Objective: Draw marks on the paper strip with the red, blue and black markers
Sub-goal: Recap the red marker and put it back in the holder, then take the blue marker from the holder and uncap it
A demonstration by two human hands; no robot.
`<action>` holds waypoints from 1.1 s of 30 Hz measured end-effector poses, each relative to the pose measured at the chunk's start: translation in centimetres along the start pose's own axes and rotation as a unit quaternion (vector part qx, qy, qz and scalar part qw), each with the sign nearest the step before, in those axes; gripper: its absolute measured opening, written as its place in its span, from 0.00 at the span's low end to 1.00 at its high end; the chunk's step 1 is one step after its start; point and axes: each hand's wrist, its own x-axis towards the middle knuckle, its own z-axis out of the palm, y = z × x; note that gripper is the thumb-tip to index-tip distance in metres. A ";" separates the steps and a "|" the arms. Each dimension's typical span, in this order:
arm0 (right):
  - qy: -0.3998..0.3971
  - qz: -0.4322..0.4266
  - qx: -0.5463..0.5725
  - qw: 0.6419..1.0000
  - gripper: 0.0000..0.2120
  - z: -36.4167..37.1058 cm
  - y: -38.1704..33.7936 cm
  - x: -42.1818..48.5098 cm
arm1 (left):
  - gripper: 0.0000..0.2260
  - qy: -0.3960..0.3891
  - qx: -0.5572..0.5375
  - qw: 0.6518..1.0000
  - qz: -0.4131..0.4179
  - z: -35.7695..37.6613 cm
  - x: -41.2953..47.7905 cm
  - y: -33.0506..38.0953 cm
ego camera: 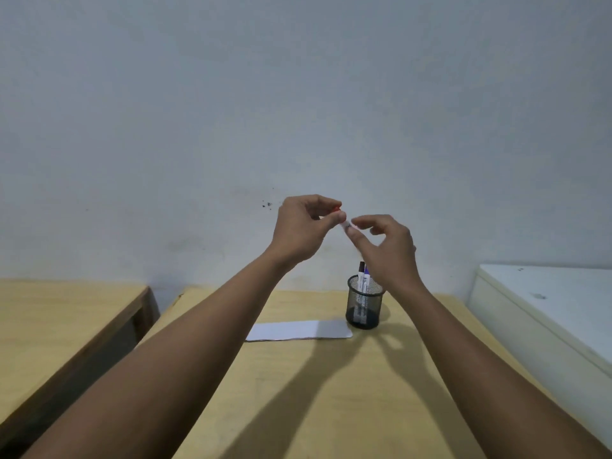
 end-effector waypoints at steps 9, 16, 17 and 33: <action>0.005 0.011 -0.004 1.000 0.11 -1.1 7.7 4.1 | 0.16 -0.065 0.133 0.989 -0.011 6.5 4.1 -6.1; -0.026 0.051 -0.029 0.998 0.23 0.5 13.8 4.9 | 0.15 -0.182 0.402 0.898 0.002 10.6 5.8 -12.2; -0.028 0.057 -0.037 0.997 0.23 0.8 14.4 5.1 | 0.16 -0.199 0.423 0.884 0.003 11.1 6.1 -12.7; -0.030 0.147 -0.105 0.983 0.15 4.3 19.0 7.4 | 0.13 -0.252 0.356 0.899 -0.041 14.2 8.0 -17.4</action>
